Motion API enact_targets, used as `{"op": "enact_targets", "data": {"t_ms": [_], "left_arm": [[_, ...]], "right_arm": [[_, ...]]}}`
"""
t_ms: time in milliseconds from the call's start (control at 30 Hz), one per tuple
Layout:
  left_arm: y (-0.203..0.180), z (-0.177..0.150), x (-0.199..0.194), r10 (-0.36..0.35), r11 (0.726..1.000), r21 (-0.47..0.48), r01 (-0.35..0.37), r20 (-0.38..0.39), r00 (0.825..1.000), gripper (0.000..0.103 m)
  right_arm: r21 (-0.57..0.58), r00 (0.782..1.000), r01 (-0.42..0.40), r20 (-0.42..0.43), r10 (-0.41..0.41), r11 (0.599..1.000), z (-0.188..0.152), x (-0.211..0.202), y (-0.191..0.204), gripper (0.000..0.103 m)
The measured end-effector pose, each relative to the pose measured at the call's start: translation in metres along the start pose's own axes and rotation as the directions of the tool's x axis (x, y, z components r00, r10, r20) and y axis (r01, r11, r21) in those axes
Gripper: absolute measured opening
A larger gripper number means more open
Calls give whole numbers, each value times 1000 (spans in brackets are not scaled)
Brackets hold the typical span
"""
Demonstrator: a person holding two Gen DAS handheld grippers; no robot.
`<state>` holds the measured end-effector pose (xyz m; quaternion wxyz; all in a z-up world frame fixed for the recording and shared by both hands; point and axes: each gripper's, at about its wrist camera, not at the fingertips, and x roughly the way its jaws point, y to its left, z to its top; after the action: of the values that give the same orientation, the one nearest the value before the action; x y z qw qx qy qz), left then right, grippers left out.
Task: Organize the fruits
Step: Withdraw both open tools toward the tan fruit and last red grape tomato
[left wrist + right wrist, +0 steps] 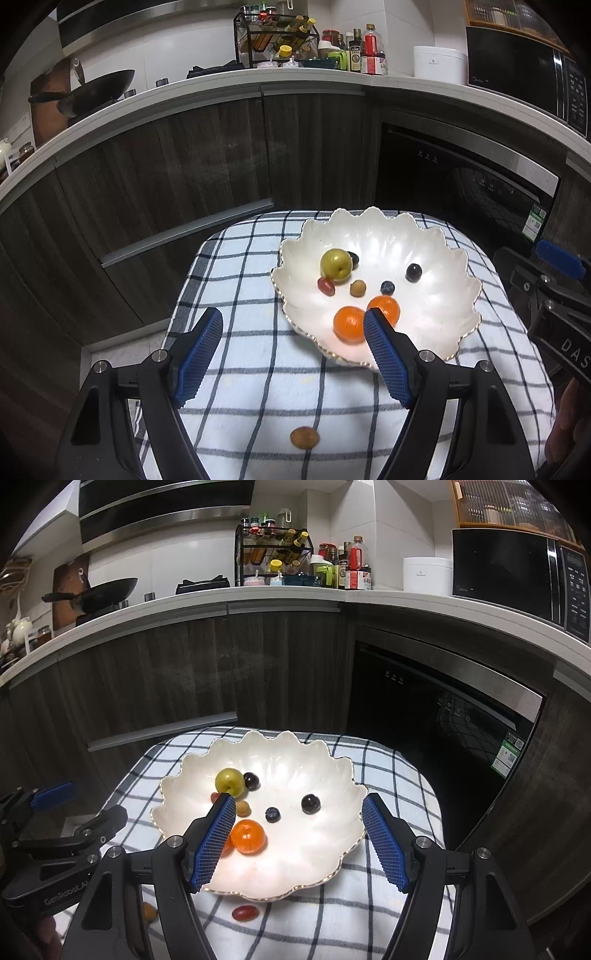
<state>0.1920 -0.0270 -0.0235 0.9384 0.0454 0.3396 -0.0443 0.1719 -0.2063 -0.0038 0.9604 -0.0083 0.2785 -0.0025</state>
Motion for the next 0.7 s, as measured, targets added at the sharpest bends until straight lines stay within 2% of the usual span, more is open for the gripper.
{"op": "enact_targets", "data": {"t_ms": [533, 700], "left_arm": [[-1, -36, -4, -2, 1000, 1, 2, -22, 1000, 78], [-7, -48, 1, -5, 1000, 0, 5, -41, 999, 78]], "right_arm": [[-30, 1000, -5, -30, 4, 1000, -36, -12, 13, 72], [-42, 999, -30, -45, 28, 999, -47, -10, 15, 72]]}}
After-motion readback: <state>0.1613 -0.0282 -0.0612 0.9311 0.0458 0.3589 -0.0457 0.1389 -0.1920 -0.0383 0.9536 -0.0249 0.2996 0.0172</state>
